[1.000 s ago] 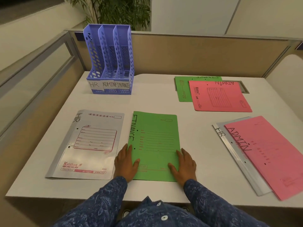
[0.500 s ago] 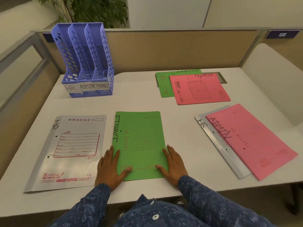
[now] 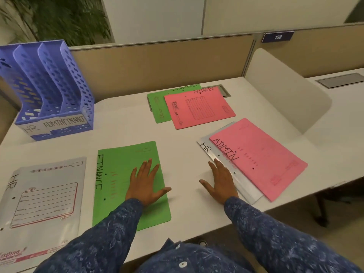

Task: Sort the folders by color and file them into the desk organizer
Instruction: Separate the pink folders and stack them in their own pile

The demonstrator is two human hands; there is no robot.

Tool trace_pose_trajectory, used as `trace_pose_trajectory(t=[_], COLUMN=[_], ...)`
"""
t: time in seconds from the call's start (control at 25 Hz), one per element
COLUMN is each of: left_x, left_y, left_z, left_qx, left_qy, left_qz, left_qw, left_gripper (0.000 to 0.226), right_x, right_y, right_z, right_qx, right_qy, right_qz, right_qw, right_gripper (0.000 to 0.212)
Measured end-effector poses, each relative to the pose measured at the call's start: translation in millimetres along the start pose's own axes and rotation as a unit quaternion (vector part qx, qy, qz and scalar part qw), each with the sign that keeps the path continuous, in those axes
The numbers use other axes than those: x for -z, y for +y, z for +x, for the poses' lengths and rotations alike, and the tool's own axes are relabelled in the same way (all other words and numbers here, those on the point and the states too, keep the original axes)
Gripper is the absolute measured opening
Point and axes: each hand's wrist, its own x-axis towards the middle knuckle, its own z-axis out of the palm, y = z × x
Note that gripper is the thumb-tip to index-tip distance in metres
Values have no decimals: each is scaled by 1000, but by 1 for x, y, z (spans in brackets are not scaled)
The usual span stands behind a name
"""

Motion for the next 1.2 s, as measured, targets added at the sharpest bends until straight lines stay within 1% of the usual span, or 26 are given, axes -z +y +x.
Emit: trace_pose_trajectory(t=[0.2,0.32,0.48,0.68,0.76,0.84,0.96,1.12,1.2], left_x=[8,8,0,-14,-18,-20,-22,-26,-25], left_y=[71,108,153,212,231,246,258,272,281], left_z=[43,66,91,109,112,115,120,122,124], left_qx=[-71,-100,-119,-139,-128,-98,-63,-22,6], left_qy=[8,8,-8,-48,-69,-82,-98,-101,-87], left_qz=[-5,-12,-16,-45,-60,-72,-66,-97,-122], left_qw=[997,995,993,988,988,989,991,990,989], left_gripper=[108,109,106,93,93,95,95,93,89], right_x=[37,51,67,82,83,82,81,76,73], right_y=[66,102,143,185,196,204,214,222,223], right_z=[3,-1,-6,-12,-12,-12,-11,-13,-13], right_qx=[-51,-85,-129,-165,-172,-172,-174,-169,-170], right_qy=[24,33,37,26,17,13,11,-6,-12], right_qz=[-25,-31,-42,-51,-47,-38,-38,-52,-55], right_qw=[998,995,990,985,984,984,984,984,984], right_gripper=[82,85,89,90,90,89,88,87,87])
